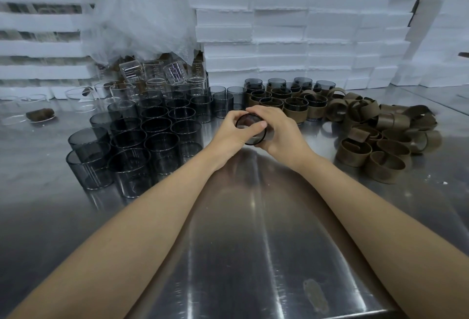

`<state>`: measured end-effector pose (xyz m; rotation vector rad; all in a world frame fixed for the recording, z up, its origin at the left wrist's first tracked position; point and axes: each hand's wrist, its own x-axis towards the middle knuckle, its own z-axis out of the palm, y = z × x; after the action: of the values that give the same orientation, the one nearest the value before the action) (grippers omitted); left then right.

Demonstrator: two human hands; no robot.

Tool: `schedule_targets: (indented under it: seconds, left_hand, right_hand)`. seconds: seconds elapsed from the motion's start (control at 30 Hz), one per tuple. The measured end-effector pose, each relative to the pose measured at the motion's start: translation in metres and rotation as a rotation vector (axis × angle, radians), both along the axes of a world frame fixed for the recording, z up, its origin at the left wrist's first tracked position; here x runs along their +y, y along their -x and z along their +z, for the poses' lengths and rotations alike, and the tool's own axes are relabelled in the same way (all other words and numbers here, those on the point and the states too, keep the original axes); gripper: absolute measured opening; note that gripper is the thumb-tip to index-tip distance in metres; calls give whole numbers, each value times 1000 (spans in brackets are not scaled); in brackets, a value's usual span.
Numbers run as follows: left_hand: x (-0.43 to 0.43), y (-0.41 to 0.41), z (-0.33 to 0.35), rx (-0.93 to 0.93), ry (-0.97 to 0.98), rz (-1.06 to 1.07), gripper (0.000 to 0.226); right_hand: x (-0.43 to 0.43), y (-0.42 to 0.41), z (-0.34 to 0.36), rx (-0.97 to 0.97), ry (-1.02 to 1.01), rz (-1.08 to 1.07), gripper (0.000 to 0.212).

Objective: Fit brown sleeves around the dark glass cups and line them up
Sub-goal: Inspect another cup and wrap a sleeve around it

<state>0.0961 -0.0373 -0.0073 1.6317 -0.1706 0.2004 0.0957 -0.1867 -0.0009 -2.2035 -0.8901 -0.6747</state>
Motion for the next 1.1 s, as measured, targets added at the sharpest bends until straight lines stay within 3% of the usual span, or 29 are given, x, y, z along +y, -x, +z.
schedule_targets:
  seconds: [0.23,0.5,0.63,0.97,1.1]
  left_hand:
    - [0,-1,-4,-28,-136,-37,54]
    - [1,2,-3,-76,-224,-86,35]
    - [4,4,-2,-94,-196,-118,26]
    - [7,9,6,-57,-115,-158,21]
    - [6,8,6,24,-74,-78,34]
  right_hand:
    - [-2,2,2,143,-59,-31,67]
    - [-8,2,1,351,-263,58,64]
    - [-11,-1,0,414,-298,49,74]
    - [-16,-6,-2,532,-476,92,73]
    - [-17,-8,-3,517,-464,87,76]
